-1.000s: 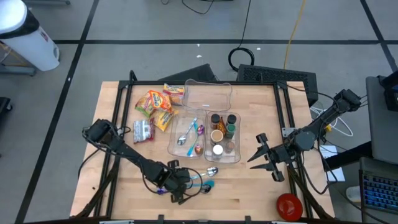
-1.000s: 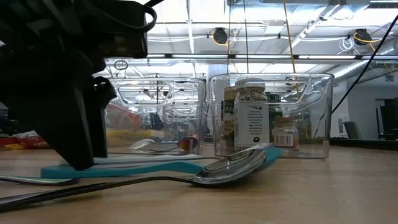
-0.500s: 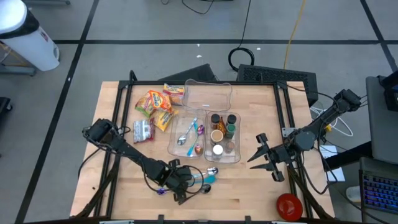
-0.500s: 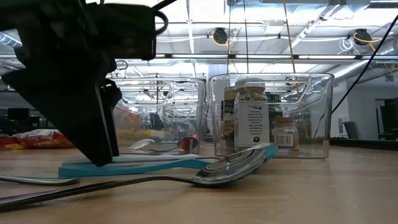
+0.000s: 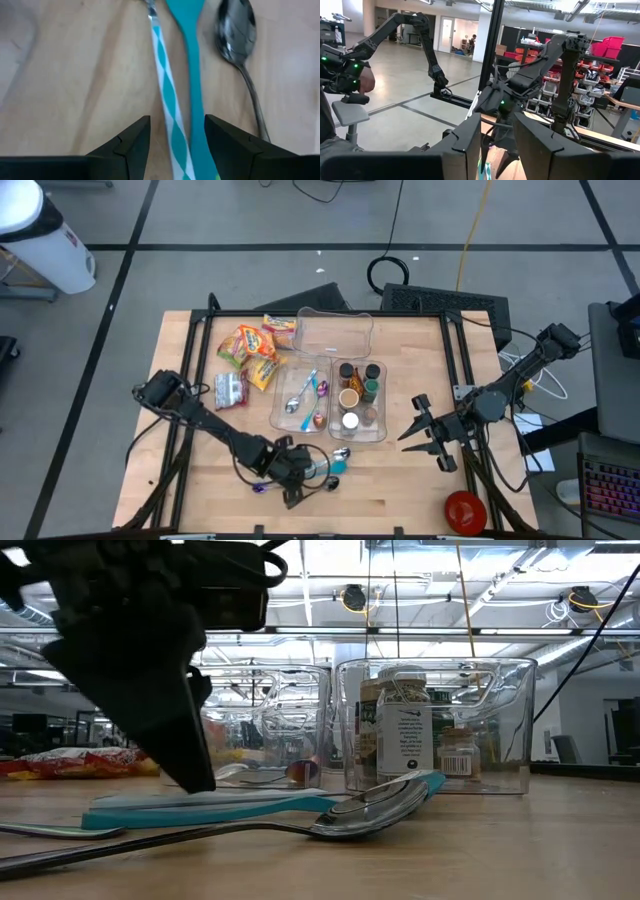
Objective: Pick & Place Food Item
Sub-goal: Put the blue patterned spoon into the bottom left transparent bin, then put the blue spoon into the bottom left transparent bin
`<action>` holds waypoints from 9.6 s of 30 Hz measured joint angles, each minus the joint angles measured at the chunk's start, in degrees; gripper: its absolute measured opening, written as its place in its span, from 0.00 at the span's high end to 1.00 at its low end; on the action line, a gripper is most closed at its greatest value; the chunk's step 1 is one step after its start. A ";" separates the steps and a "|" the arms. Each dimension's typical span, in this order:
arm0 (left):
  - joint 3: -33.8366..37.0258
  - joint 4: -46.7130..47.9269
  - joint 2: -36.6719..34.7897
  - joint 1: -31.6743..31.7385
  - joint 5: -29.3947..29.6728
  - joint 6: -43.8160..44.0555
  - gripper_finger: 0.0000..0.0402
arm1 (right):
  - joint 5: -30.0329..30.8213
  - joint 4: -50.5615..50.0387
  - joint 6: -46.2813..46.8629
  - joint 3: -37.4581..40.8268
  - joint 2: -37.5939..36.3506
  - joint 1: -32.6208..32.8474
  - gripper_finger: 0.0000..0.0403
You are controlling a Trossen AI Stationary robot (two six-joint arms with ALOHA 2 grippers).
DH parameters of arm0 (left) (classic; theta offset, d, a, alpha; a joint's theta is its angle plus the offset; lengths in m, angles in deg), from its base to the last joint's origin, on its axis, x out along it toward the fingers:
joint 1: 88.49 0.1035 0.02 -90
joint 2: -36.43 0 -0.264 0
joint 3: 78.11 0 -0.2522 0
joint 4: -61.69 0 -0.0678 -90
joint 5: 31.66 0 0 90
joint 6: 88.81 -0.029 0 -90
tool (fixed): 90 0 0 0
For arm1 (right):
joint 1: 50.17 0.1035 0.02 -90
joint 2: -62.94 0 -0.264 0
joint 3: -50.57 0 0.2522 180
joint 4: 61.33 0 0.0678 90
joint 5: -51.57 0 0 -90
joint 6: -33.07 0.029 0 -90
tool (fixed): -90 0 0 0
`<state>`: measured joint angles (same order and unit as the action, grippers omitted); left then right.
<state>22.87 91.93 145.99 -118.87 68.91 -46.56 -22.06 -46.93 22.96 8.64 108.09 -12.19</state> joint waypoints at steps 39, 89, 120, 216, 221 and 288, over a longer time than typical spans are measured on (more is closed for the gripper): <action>0.57 2.13 2.82 -0.29 3.35 4.14 0.90 | 0.01 -0.13 0.44 0.04 -0.02 0.01 0.74; 12.24 34.39 -19.06 -0.57 20.93 59.18 0.90 | 0.01 -0.57 0.42 0.04 -0.02 0.00 0.74; 6.42 31.94 -27.65 -5.05 37.06 46.57 0.90 | 0.03 -0.55 0.37 0.02 -0.02 0.00 0.74; -1.29 -3.32 2.87 -3.85 3.41 -10.19 0.39 | 0.07 -0.74 0.39 0.00 -0.01 0.01 0.74; -1.29 -1.01 2.89 -2.75 3.46 -8.71 0.39 | 0.07 -0.76 0.42 0.00 0.00 0.00 0.74; -0.81 11.14 -3.55 -6.06 8.43 2.31 0.76 | 0.14 -1.01 0.44 0.04 -0.02 0.01 0.74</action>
<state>22.06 103.07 142.44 -124.93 77.33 -44.26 -21.92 -47.93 23.40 8.69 108.07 -12.18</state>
